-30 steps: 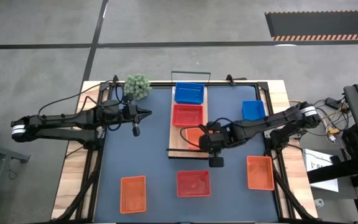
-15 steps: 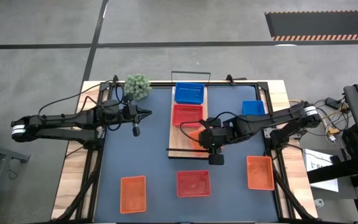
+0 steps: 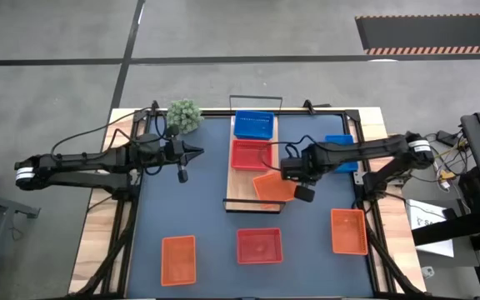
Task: Stack baskets on shelf by color
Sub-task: Put the top right orange bin on the shelf
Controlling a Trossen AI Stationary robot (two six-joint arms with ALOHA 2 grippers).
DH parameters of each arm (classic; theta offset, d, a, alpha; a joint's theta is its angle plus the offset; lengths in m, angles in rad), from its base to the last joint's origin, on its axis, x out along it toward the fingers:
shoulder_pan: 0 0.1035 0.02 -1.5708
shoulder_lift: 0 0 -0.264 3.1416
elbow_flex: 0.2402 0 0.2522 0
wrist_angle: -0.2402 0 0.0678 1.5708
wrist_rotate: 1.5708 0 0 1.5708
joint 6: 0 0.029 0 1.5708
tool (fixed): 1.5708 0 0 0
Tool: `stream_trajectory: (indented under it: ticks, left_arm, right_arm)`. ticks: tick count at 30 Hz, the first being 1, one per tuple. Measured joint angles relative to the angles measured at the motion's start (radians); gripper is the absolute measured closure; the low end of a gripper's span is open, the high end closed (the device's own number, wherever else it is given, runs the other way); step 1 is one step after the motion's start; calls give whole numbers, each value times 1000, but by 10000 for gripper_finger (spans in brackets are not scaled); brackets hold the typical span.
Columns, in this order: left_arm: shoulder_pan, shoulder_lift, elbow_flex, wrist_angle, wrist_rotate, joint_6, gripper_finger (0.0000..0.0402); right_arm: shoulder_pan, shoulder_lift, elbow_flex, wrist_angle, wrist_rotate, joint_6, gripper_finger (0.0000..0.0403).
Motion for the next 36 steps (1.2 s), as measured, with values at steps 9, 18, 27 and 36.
stream_trajectory:
  ticks: [9, 18, 27, 36]
  left_arm:
    - [0, 0, -2, -1, 0, 0, 392]
    - [0, 3, -15, 0, 2, -1, 392]
    - [-5, 43, -17, -151, 247, -30, 392]
    - [-8, 220, -9, -179, 289, -42, 392]
  right_arm:
    - [-32, -18, -121, 373, -240, -86, 394]
    - [-32, -53, -136, 417, -230, -32, 394]
    - [-27, -14, -216, 686, -264, -71, 394]
    - [-27, -18, -182, 650, -222, -115, 394]
